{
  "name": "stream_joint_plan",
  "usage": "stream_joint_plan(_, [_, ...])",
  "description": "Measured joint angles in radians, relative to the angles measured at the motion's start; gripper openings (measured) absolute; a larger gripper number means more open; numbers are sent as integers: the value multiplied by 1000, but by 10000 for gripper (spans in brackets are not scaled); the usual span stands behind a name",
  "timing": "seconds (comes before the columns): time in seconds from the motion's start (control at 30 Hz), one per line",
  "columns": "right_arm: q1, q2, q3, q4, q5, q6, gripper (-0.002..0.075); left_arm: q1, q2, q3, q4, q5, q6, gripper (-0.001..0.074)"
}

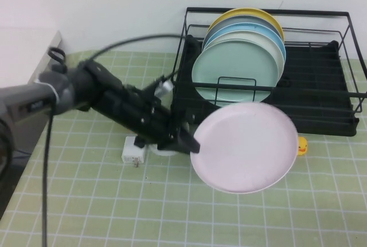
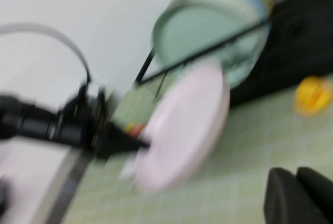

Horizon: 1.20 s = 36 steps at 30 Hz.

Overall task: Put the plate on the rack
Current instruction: Pick up the plate from the table, then hand over the plate

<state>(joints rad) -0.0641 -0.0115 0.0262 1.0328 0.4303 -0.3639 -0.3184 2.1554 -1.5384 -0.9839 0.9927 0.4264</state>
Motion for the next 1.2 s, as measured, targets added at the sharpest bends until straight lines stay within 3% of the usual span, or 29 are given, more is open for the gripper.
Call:
stream_joint_plan(0.07, [0,0,0,11,74,45,74,2,-44,0,-9,30,39,4])
stream_joint_plan(0.2, [0,50,-40,17,153,68,278,2,-161,24,-34,63,121,4])
stream_joint_plan(0.3, [0,118,-108,21,153,11,433,2,-278,117,-85,33,193,4])
stream_joint_plan(0.37, [0,177,-161,25,153,-50,474,0,-367,209,-128,-25,250,4])
stream_joint_plan(0.57, [0,459,-369,84,166,-306,505,-2,-559,467,-338,-172,450,4])
stream_joint_plan(0.73, [0,775,-604,148,310,-534,507,-2,-631,627,-565,-243,612,4])
stream_joint_plan(0.93, [0,1176,-910,172,557,-690,507,-2,-643,685,-653,-273,684,4])
stream_joint_plan(1.2, [27,1601,-1215,193,742,-712,507,-2,-645,686,-694,-291,779,4])
